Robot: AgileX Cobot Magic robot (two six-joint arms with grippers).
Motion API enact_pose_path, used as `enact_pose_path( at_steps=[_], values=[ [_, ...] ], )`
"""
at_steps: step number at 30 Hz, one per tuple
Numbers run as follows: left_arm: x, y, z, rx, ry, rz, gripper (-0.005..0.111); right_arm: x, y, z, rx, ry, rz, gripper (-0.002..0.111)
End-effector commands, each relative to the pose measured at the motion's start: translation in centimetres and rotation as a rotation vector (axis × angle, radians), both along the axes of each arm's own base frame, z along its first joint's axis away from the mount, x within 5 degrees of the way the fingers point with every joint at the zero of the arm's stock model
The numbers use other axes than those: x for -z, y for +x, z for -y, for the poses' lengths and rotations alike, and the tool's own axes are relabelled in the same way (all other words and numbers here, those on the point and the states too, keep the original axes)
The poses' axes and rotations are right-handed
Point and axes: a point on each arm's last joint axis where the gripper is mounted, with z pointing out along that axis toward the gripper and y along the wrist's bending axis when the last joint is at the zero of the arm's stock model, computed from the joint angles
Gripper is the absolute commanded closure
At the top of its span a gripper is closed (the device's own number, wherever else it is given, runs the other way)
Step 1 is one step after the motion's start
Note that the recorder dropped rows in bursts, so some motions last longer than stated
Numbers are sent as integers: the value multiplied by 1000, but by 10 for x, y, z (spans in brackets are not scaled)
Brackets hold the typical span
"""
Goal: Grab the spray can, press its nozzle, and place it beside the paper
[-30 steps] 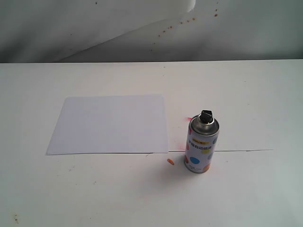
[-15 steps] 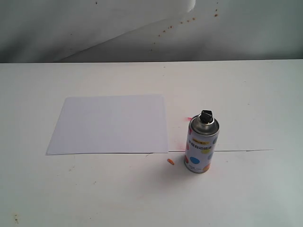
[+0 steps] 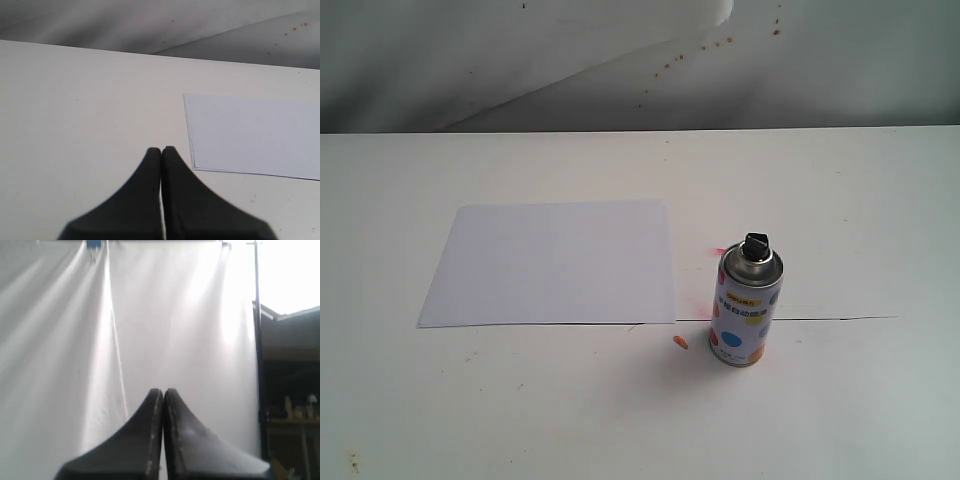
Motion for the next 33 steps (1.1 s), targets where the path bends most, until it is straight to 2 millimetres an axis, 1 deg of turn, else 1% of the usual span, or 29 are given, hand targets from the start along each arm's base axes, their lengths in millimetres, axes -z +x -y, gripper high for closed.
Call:
enact_pose_path(
  at_steps=[1,4,7,10,13,18,21,23,25,27,30,33],
  values=[
    [0,0,0,5,2,16,107,-20,-9,3,14,52,129,108],
    [0,0,0,5,2,16,107,-45,-15,5,54,25,182,108],
    [0,0,0,5,2,16,107,-77,-18,4,96,-26,223,108],
    [0,0,0,5,2,16,107,-103,-10,5,109,-43,200,108],
    [0,0,0,5,2,16,107,-127,12,6,110,-54,156,108],
    [0,0,0,5,2,16,107,-151,59,10,109,-72,59,108],
    [0,0,0,5,2,16,107,-154,89,12,102,-69,-10,108],
    [0,0,0,5,2,16,107,-150,109,14,99,-64,-67,108],
    [0,0,0,5,2,16,107,-140,129,16,92,-55,-131,108],
    [0,0,0,5,2,16,107,-128,145,17,66,-8,-193,108],
    [0,0,0,5,2,16,107,-112,164,19,45,39,-286,108],
    [0,0,0,5,2,16,107,-100,177,20,41,53,-341,108]
  ],
)
